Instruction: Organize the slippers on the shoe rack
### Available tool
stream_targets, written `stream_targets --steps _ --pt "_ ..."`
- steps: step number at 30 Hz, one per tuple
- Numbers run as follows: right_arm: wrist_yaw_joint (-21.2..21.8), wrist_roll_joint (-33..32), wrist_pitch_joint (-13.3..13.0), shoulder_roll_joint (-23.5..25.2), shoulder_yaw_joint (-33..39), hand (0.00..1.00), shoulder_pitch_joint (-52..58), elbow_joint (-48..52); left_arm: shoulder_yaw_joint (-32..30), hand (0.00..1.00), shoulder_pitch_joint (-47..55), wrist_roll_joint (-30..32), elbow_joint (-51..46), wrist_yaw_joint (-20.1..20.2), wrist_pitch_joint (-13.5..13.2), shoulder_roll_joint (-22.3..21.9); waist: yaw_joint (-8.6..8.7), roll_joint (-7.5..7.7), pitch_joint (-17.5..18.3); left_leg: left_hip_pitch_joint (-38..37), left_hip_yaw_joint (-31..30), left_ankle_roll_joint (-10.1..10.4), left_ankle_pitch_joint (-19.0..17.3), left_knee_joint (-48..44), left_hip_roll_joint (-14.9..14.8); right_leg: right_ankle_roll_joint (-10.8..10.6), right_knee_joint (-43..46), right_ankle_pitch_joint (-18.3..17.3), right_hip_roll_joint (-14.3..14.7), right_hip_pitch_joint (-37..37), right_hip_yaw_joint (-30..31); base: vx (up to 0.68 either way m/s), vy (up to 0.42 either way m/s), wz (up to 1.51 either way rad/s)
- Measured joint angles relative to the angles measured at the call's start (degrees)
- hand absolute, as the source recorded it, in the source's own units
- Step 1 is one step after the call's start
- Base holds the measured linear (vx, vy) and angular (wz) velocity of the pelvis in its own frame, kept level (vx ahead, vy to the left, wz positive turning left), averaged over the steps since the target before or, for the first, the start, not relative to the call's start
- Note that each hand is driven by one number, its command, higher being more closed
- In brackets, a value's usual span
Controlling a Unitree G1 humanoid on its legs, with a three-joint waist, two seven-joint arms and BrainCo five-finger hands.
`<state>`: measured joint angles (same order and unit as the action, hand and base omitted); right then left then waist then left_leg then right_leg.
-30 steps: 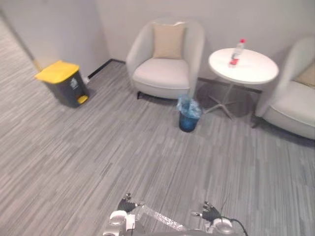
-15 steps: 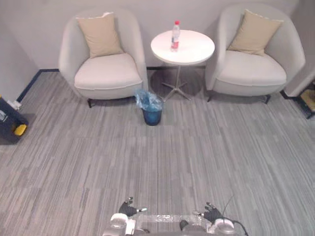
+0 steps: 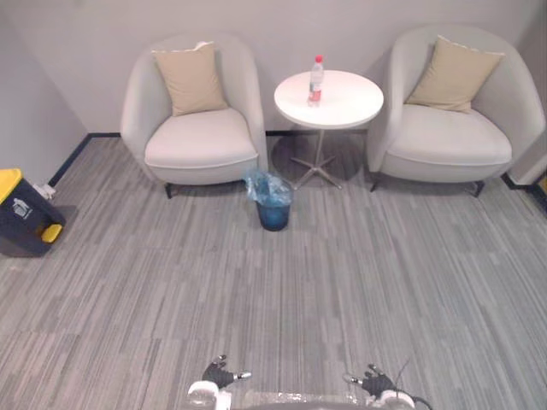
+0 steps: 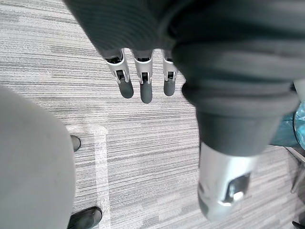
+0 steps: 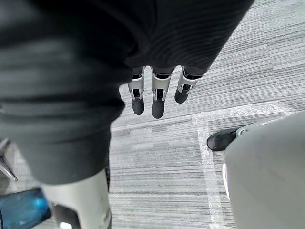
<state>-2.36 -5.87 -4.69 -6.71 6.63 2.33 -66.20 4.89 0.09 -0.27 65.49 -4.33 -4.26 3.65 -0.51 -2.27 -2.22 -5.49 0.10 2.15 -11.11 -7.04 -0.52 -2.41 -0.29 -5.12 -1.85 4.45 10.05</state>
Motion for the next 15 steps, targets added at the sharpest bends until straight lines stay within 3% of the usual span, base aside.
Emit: stream_targets --steps 10,15 --pt "0.1 -1.1 0.0 -0.1 1.9 0.00 0.9 0.0 -3.6 0.00 0.9 0.0 0.5 0.1 0.0 0.3 -0.09 0.72 0.1 -0.8 -0.9 -0.5 0.3 0.4 -0.1 0.0 -2.1 2.6 -0.1 1.6 -0.9 -0.08 -0.033 0.02" --pt "0.1 -1.1 0.0 -0.1 2.2 0.00 1.2 0.0 -3.9 0.00 1.1 -1.1 0.5 0.1 0.0 0.6 -0.20 1.15 -0.1 -1.0 -0.9 -0.6 2.1 2.3 -0.5 0.1 -3.2 4.6 -0.1 1.6 -1.4 -0.12 -0.043 -0.01"
